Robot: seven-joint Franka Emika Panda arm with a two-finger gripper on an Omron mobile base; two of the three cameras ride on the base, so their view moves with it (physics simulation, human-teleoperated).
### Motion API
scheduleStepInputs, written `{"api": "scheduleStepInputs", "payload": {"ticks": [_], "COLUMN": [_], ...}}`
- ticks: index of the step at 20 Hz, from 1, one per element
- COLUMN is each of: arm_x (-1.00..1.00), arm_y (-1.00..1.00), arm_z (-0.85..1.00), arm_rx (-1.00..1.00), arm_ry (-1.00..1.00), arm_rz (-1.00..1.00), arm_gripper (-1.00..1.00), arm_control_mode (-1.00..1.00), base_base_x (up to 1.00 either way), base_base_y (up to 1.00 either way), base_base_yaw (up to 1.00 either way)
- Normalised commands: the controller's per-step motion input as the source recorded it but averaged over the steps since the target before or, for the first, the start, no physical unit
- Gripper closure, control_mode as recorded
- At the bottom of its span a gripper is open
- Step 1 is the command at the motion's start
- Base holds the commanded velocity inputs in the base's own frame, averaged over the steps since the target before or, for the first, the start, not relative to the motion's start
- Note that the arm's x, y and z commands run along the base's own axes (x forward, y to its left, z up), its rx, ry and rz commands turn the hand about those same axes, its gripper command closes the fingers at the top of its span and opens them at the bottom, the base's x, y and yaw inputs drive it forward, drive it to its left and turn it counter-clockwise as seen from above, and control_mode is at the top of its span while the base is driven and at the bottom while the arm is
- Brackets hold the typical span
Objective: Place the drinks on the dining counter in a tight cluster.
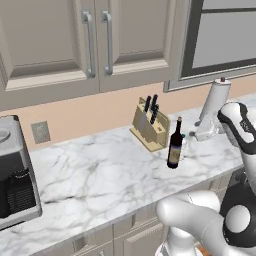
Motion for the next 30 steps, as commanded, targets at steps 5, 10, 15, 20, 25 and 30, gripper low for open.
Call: {"api": "scheduleStepInputs", "payload": {"ticks": [5,10,15,20,25,30], "arm_x": [0.27,0.17,0.15,0.17,0.11,0.00], "arm_y": [-0.12,-0.07,0.01,0.07,0.03,0.14], "arm_z": [-0.14,-0.02,-0.10,-0.52,-0.39,-0.01], "arm_rx": [0.09,0.02,0.00,0.00,0.00,0.00], "arm_ry": [0.00,0.00,0.00,0.03,0.00,-0.01], "arm_rz": [0.25,0.10,0.00,0.00,0.00,0.00], "arm_gripper": [-1.00,-1.00,-1.00,-1.00,-1.00,-1.00], "arm_control_mode": [-1.00,-1.00,-1.00,-1.00,-1.00,-1.00], "base_base_x": [0.00,0.00,0.00,0.00,0.00,0.00], "base_base_y": [0.00,0.00,0.00,0.00,0.00,0.00], "base_base_yaw": [0.00,0.00,0.00,0.00,0.00,0.00]}}
